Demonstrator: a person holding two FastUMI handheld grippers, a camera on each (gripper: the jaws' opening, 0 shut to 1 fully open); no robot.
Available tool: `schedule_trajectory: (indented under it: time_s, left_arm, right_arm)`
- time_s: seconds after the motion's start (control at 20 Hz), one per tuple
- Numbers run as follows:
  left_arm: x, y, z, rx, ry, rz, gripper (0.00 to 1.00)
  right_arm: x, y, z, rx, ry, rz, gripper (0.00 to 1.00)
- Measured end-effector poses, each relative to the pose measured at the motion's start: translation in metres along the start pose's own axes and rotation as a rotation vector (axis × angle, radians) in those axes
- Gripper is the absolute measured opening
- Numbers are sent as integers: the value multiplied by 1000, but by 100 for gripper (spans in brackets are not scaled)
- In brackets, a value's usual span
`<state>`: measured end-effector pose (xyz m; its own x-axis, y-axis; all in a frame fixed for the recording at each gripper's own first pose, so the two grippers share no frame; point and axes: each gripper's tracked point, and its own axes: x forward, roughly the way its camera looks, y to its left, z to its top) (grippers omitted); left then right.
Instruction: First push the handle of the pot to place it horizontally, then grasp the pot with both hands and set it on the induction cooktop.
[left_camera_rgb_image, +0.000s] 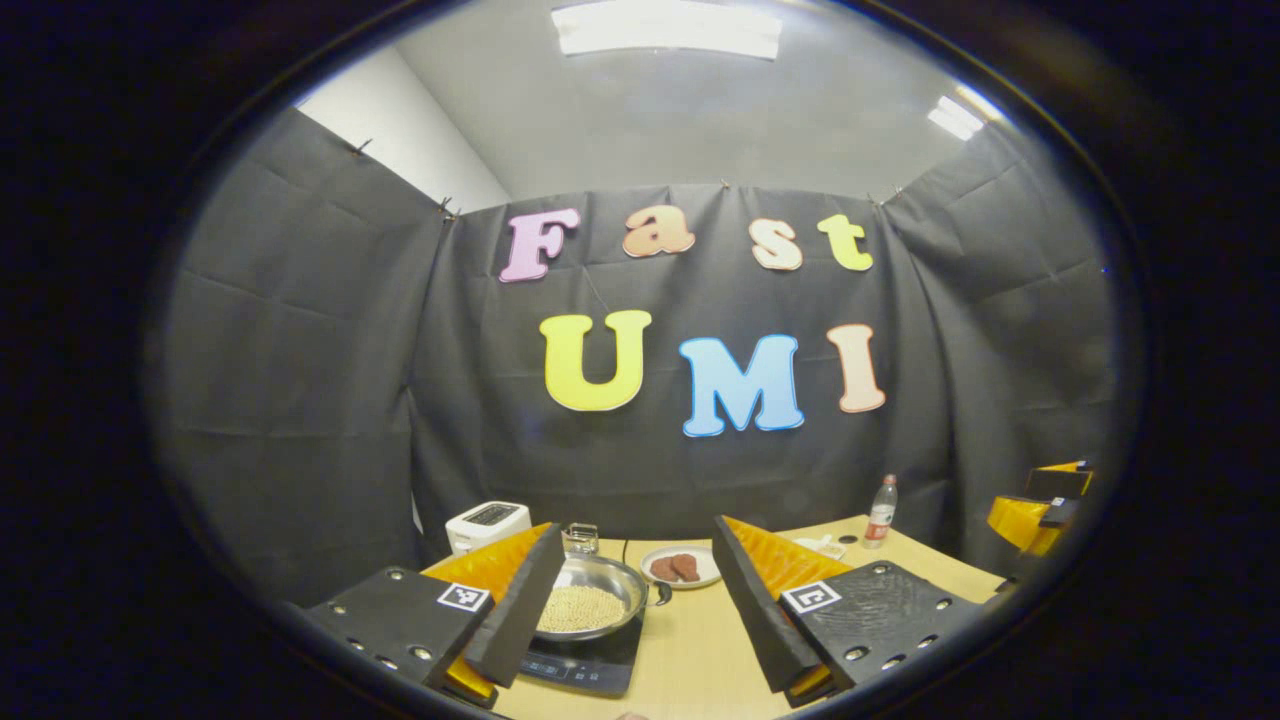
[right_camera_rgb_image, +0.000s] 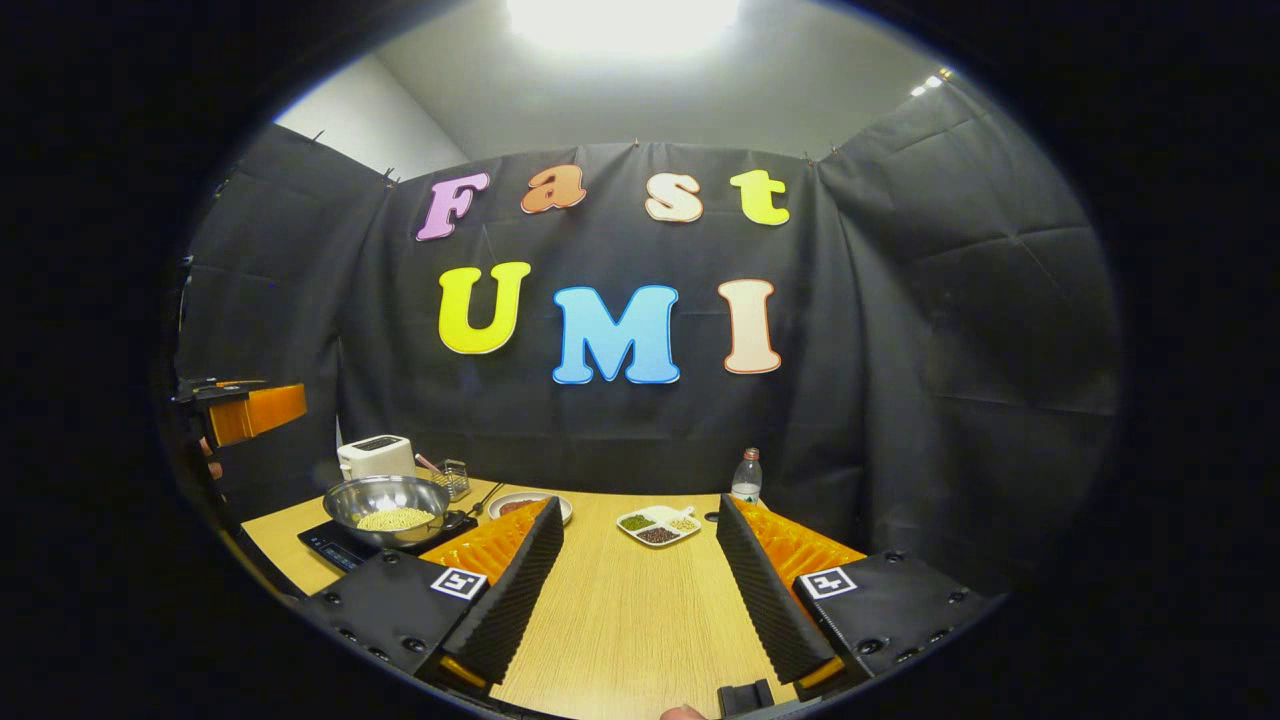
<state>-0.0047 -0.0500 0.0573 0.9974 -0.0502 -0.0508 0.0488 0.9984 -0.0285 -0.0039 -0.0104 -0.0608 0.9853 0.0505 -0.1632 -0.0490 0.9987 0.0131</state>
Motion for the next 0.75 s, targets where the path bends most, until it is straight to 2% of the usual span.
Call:
schedule_trajectory:
  time_s: [0.1, 0.4, 0.55, 0.75]
  left_arm:
    - [-9, 6, 1, -1, -2, -22, 90]
    - [-46, 29, 10, 11, -27, -44, 87]
    - [-60, 40, 11, 10, -41, -38, 90]
    - [-73, 49, 8, 2, -42, -30, 87]
  right_arm:
    - [-12, 7, 6, 6, -13, -12, 98]
    - [-49, 27, 11, 4, -26, -32, 95]
    - [-62, 32, 13, -1, -39, -38, 98]
    - [-74, 37, 13, 4, -41, -35, 95]
